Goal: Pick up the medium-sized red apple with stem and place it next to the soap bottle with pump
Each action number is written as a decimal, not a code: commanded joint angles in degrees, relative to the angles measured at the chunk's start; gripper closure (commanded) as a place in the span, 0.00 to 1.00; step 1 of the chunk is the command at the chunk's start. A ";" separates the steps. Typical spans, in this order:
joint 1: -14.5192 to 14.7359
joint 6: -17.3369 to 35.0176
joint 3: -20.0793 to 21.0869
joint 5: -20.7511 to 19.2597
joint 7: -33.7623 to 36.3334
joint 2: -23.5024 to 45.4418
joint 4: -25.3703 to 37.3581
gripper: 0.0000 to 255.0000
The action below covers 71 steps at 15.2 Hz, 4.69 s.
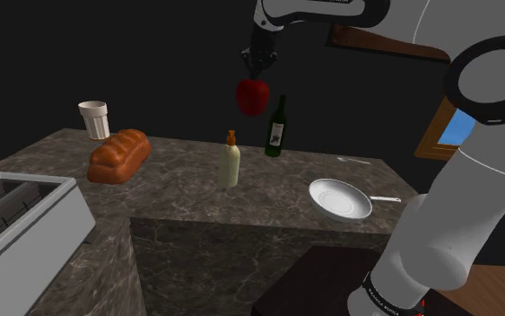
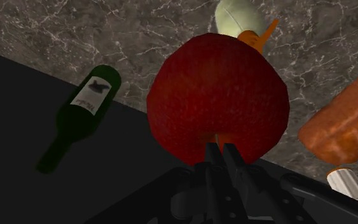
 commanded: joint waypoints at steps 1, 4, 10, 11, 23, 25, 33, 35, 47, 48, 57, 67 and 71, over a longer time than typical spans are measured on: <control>1.11 -1.11 1.38 -0.63 2.48 1.38 1.97 1.00; 2.87 -2.78 3.27 -1.54 5.96 4.55 5.97 1.00; 6.78 -7.32 6.45 -3.58 12.19 12.86 17.07 1.00; 7.51 -8.29 6.88 -3.95 13.10 14.56 19.45 1.00; 9.27 -2.89 7.75 -5.26 17.55 15.91 14.36 1.00; 9.21 -1.19 7.72 -5.37 18.02 15.37 12.06 1.00; 9.01 5.20 7.59 -5.96 19.88 13.98 4.05 1.00; 8.97 6.72 7.55 -6.14 20.34 13.80 2.30 1.00; 8.77 15.38 7.26 -7.55 23.20 13.90 -6.60 1.00; 8.76 16.07 7.23 -7.70 23.45 14.00 -7.24 1.00; 8.69 22.15 6.90 -9.18 25.81 15.35 -12.23 1.00; 8.72 28.57 6.36 -11.25 28.73 17.90 -16.44 1.00; 8.78 30.58 6.12 -12.02 29.75 18.95 -17.52 1.00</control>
